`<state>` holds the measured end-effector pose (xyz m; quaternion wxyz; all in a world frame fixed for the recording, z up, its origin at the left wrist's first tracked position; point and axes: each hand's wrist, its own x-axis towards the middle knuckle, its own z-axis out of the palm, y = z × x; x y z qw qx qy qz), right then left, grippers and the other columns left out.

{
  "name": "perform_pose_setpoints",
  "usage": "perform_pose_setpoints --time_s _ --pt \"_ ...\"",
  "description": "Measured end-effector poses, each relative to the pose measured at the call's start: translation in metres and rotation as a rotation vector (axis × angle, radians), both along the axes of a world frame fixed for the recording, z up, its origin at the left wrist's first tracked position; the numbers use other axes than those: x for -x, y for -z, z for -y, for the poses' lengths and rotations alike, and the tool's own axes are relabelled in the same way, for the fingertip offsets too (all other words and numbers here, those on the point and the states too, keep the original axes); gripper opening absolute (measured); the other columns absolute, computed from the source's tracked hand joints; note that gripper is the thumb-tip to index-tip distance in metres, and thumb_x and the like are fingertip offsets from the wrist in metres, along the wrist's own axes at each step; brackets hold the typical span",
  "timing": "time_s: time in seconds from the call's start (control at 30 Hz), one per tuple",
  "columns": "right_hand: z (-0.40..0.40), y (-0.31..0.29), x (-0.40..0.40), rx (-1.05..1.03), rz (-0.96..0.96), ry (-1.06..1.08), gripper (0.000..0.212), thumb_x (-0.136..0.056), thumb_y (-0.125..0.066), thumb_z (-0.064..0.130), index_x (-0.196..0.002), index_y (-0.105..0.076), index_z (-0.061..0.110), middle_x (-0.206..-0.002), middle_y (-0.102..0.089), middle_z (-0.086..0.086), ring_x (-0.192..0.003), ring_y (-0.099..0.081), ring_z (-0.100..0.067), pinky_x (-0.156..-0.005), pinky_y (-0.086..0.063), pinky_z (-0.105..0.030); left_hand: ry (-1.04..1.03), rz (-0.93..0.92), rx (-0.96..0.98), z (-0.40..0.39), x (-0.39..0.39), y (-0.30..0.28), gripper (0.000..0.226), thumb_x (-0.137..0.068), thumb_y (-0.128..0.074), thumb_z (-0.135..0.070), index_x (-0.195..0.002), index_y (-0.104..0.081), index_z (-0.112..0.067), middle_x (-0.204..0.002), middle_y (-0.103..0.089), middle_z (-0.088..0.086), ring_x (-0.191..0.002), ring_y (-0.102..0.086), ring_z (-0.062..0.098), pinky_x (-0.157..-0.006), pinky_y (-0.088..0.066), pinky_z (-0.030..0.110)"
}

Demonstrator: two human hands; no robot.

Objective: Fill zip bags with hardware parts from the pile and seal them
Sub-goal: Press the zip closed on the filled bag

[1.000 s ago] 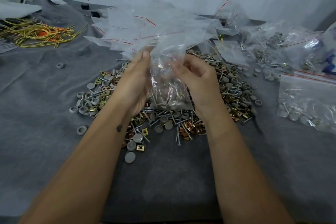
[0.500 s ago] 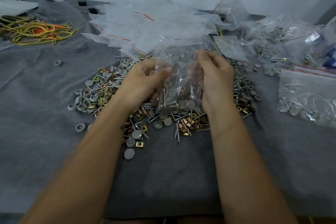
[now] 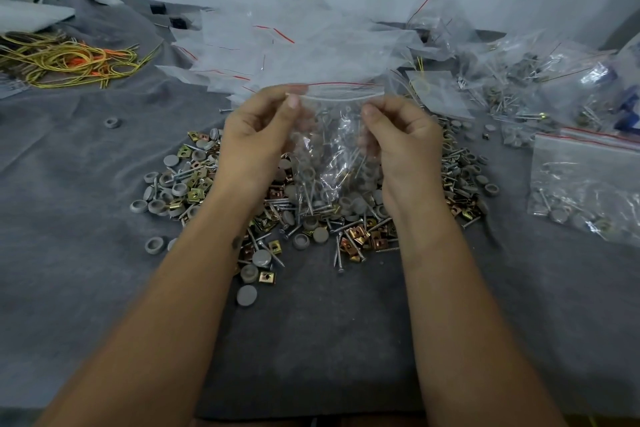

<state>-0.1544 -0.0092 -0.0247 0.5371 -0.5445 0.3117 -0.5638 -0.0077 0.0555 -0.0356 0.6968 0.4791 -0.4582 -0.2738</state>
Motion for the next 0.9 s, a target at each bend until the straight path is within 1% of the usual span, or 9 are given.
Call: perform_pose_setpoints --time_s 0.07,0.1,0.13,0.2,0.3,0.4,0.5,0.63,0.9 --pt "0.0001 0.0006 -0.0003 0.030 -0.022 -0.008 0.015 -0.089 -0.065 0.005 -0.079 -0.067 0.016 -0.062 -0.055 -0.004 -0.054 -0.049 -0.012 -0.050 -0.041 -0.019 -0.013 0.000 0.009 0.0006 -0.0007 0.0013 0.013 -0.098 -0.058 -0.020 -0.105 -0.069 -0.021 -0.088 -0.073 -0.002 -0.084 -0.069 0.014 -0.070 -0.053 0.028" --pt "0.0000 0.0009 -0.0009 0.048 -0.033 -0.009 0.016 -0.089 -0.066 0.009 -0.076 -0.067 0.018 -0.063 -0.053 -0.006 -0.057 -0.047 -0.016 -0.053 -0.041 -0.022 -0.008 0.004 0.009 0.0008 0.0001 0.0016 0.013 -0.098 -0.058 -0.017 -0.104 -0.069 -0.019 -0.085 -0.073 -0.003 -0.081 -0.069 0.013 -0.069 -0.053 0.026" --pt "-0.0001 0.0012 -0.0017 0.053 -0.034 -0.002 0.018 -0.090 -0.067 0.012 -0.074 -0.067 0.020 -0.066 -0.052 -0.009 -0.061 -0.045 -0.021 -0.056 -0.041 -0.025 -0.005 0.008 0.006 0.0011 0.0015 0.0017 0.013 -0.098 -0.058 -0.015 -0.103 -0.069 -0.017 -0.083 -0.073 -0.004 -0.079 -0.068 0.012 -0.068 -0.054 0.024" --pt "0.0003 0.0017 -0.0022 0.029 -0.008 0.023 0.016 -0.090 -0.068 0.017 -0.074 -0.069 0.022 -0.072 -0.053 -0.011 -0.068 -0.045 -0.024 -0.060 -0.042 -0.028 -0.007 0.010 -0.001 0.0016 0.0030 0.0018 0.012 -0.098 -0.057 -0.012 -0.102 -0.068 -0.013 -0.079 -0.073 -0.004 -0.077 -0.068 0.011 -0.068 -0.055 0.023" --pt "0.0010 0.0015 -0.0008 -0.010 0.039 0.046 0.010 -0.090 -0.068 0.016 -0.080 -0.071 0.018 -0.068 -0.059 -0.003 -0.063 -0.051 -0.014 -0.059 -0.045 -0.024 -0.025 0.000 -0.009 0.0019 0.0034 0.0018 0.012 -0.098 -0.056 -0.010 -0.101 -0.067 -0.009 -0.072 -0.072 -0.006 -0.075 -0.068 0.010 -0.068 -0.054 0.022" --pt "0.0009 0.0015 -0.0009 -0.011 0.068 0.053 0.012 -0.091 -0.066 0.010 -0.081 -0.070 0.016 -0.059 -0.060 0.005 -0.056 -0.053 -0.007 -0.056 -0.047 -0.021 -0.048 -0.003 -0.012 0.0016 0.0037 0.0009 0.011 -0.098 -0.056 -0.010 -0.100 -0.067 -0.010 -0.069 -0.071 -0.010 -0.076 -0.069 0.010 -0.069 -0.053 0.021" --pt "-0.0007 -0.0001 -0.0015 -0.020 0.131 0.013 0.011 -0.091 -0.065 0.005 -0.085 -0.068 0.013 -0.056 -0.059 0.007 -0.052 -0.052 -0.006 -0.052 -0.046 -0.021 -0.062 -0.046 0.001 0.0011 0.0034 0.0004 0.009 -0.096 -0.059 -0.010 -0.097 -0.068 -0.012 -0.071 -0.072 -0.010 -0.072 -0.070 0.007 -0.064 -0.052 0.016" --pt "-0.0009 -0.0008 -0.0009 -0.027 0.165 -0.005 0.008 -0.091 -0.065 0.006 -0.087 -0.068 0.012 -0.056 -0.058 0.005 -0.051 -0.050 -0.009 -0.049 -0.044 -0.021 -0.116 -0.067 0.002 0.0022 0.0011 0.0012 0.006 -0.093 -0.064 -0.012 -0.094 -0.070 -0.013 -0.068 -0.071 -0.010 -0.067 -0.067 0.004 -0.066 -0.051 0.016" --pt "0.0005 0.0014 -0.0019 -0.037 0.157 0.035 0.013 -0.089 -0.065 0.002 -0.083 -0.068 0.013 -0.065 -0.060 0.003 -0.059 -0.051 -0.010 -0.057 -0.047 -0.020 -0.158 -0.044 0.007 0.0030 0.0016 0.0015 0.004 -0.093 -0.065 -0.012 -0.092 -0.069 -0.012 -0.064 -0.070 -0.011 -0.065 -0.067 0.003 -0.065 -0.052 0.016"
